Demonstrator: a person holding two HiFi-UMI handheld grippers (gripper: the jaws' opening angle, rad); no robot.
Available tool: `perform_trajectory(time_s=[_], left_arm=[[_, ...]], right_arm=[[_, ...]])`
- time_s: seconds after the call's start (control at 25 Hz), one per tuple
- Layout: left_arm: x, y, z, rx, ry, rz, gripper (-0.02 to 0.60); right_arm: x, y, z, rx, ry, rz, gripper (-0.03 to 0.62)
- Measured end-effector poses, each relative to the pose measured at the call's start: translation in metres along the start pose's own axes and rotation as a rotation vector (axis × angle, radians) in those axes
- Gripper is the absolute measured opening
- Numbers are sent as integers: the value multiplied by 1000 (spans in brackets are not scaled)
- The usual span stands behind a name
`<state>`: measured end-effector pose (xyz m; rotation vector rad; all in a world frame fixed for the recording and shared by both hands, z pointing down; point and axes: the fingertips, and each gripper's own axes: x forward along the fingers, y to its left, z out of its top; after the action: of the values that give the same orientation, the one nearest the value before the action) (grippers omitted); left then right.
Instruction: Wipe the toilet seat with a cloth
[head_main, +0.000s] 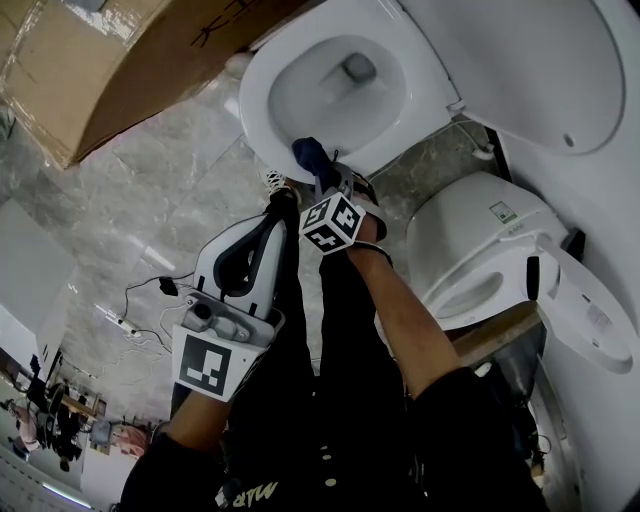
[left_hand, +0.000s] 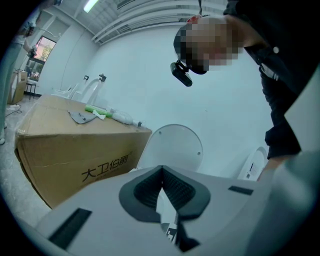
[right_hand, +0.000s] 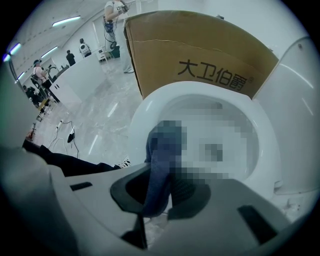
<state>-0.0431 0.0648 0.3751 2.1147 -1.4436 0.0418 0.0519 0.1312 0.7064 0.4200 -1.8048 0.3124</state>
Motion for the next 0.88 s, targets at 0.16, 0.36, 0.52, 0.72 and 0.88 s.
perform_trajectory(time_s=[0.16, 0.36, 0.52, 0.72, 0.88], left_arm=[[1, 2, 0, -15, 7, 5, 11], [-2, 7, 0, -13, 3, 14, 11], [-3, 11, 2, -11, -6, 18, 11], [-3, 15, 2, -24, 5, 28, 11], [-4, 20, 3, -29, 2, 37, 11]], right_arm=[[2, 6, 7, -28, -8, 13, 64], [4, 12, 15, -143, -22, 1, 64], [5, 17, 22, -223, -26, 6, 64], [8, 23, 33, -321, -36, 15, 66], [10, 26, 41, -396, -43, 18, 65]])
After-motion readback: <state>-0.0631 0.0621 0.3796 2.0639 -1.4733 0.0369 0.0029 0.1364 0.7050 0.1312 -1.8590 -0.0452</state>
